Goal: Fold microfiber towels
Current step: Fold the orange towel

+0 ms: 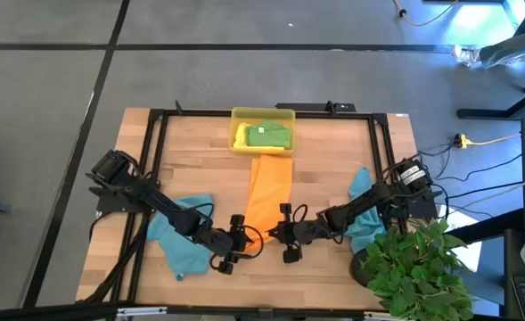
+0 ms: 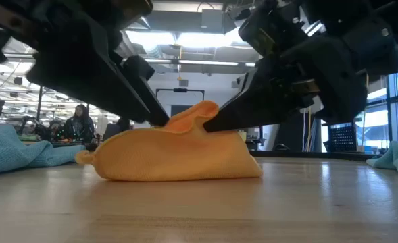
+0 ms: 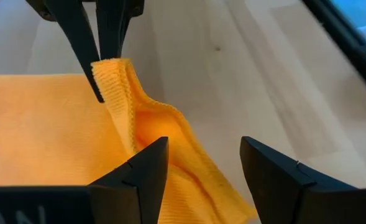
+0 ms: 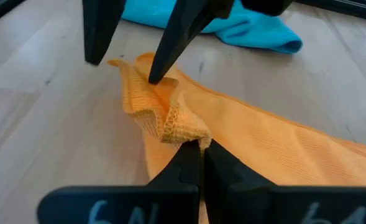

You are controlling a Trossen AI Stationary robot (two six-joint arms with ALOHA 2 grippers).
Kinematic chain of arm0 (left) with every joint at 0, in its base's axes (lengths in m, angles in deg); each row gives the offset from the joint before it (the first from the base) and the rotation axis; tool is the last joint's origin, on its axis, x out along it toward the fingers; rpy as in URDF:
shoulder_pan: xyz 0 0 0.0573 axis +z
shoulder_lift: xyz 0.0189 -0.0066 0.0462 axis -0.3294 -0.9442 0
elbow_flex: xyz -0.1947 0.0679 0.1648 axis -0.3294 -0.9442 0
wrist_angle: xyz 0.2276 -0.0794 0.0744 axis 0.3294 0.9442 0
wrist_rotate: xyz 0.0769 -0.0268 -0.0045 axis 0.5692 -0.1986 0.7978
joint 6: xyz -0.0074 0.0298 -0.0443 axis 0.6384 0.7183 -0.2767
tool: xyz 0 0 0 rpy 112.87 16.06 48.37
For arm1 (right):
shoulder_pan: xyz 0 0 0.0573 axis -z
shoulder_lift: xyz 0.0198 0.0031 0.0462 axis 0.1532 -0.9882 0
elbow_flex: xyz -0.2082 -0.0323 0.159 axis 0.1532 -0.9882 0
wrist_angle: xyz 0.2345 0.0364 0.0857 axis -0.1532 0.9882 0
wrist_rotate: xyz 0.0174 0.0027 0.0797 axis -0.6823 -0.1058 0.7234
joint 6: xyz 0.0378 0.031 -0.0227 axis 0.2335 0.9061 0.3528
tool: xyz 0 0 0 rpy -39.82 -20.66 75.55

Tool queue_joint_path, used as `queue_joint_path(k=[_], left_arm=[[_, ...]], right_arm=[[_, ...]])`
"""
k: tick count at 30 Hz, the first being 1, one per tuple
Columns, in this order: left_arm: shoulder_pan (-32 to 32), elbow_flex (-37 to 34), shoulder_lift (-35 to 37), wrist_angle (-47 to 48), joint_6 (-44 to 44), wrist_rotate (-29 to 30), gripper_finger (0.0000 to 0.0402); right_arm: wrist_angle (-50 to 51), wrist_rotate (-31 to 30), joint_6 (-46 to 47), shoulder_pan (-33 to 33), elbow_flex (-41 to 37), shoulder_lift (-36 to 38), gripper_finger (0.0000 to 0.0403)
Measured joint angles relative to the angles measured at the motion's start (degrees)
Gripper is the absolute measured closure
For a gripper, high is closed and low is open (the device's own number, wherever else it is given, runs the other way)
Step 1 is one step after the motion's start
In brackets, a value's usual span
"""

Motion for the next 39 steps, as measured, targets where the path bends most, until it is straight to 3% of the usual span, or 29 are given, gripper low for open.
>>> queue_joint_path(k=[10, 19, 27, 39], left_arm=[[-0.1, 0.0, -0.2, 3.9, -4.7, 5.9, 0.0209], [-2.2, 1.1, -0.2, 6.8, -7.0, 6.9, 0.0209], [-4.7, 7.9, -0.1, 24.3, -15.6, 14.3, 0.0209], [-4.9, 8.1, -2.4, 23.2, -23.7, 9.3, 0.0209]], right_arm=[[0.0, 0.0, 1.6, 0.3, 0.0, 0.0, 0.0402], [0.0, 0.1, 2.2, 0.6, 0.0, 0.0, 0.0402], [0.0, 0.1, 2.9, 0.7, 0.0, 0.0, 0.0401], [0.0, 0.2, 2.9, 0.7, 0.1, 0.0, 0.04]])
